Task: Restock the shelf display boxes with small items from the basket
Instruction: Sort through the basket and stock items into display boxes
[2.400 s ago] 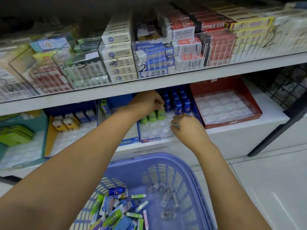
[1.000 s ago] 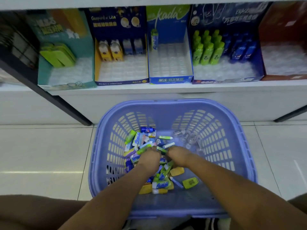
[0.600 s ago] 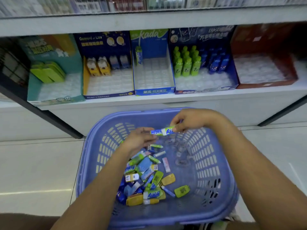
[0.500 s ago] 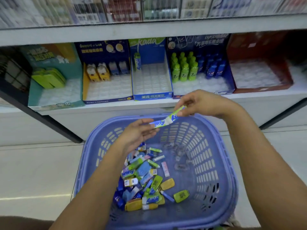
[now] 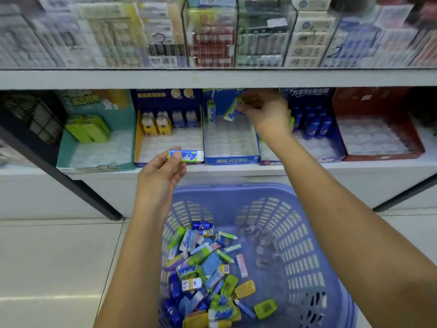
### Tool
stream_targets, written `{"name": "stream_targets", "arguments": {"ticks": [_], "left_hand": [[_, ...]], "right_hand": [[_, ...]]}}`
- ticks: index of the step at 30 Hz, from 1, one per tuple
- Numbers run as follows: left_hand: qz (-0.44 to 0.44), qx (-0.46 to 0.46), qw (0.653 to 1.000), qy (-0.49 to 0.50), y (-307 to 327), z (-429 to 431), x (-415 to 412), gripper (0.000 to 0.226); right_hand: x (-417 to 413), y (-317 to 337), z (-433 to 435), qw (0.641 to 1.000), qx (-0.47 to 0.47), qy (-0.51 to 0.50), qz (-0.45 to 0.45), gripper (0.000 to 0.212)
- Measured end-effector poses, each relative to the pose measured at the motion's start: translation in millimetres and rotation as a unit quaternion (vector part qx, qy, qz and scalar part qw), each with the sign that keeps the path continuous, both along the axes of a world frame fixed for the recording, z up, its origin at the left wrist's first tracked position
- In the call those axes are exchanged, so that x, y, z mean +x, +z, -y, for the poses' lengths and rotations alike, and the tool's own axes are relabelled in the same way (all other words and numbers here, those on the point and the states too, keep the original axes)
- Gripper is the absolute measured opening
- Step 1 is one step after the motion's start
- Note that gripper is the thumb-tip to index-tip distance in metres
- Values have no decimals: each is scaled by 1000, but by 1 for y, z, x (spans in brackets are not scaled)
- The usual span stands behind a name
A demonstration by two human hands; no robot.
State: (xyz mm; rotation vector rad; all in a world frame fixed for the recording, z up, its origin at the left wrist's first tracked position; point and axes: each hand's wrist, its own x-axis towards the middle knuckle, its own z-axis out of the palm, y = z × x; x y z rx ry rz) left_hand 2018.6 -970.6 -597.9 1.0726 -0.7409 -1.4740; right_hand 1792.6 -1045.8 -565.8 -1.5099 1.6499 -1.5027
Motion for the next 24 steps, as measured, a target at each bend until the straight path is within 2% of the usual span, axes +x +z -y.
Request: {"name": "stream_targets", "arguments": {"ticks": [4,7,13,20,24], "left_hand": [[30,-5,999,30,-5,3,8,16],[42,-5,998,56,-8,7,14,21],[89,-12,993,83,-11,14,15,26],[111,-25,991,72,-11,12,8,17],[120,-29,990,66,-10,11,7,12]], "right_hand": [[28,-14,37,994,28,29,-100,18],[35,-20,47,989,38,40,-137,19],[32,-15,52,983,45,61,-166,18],[33,-15,51,982,59,72,-165,21],[35,-18,51,971,76,72,-215,23]]}}
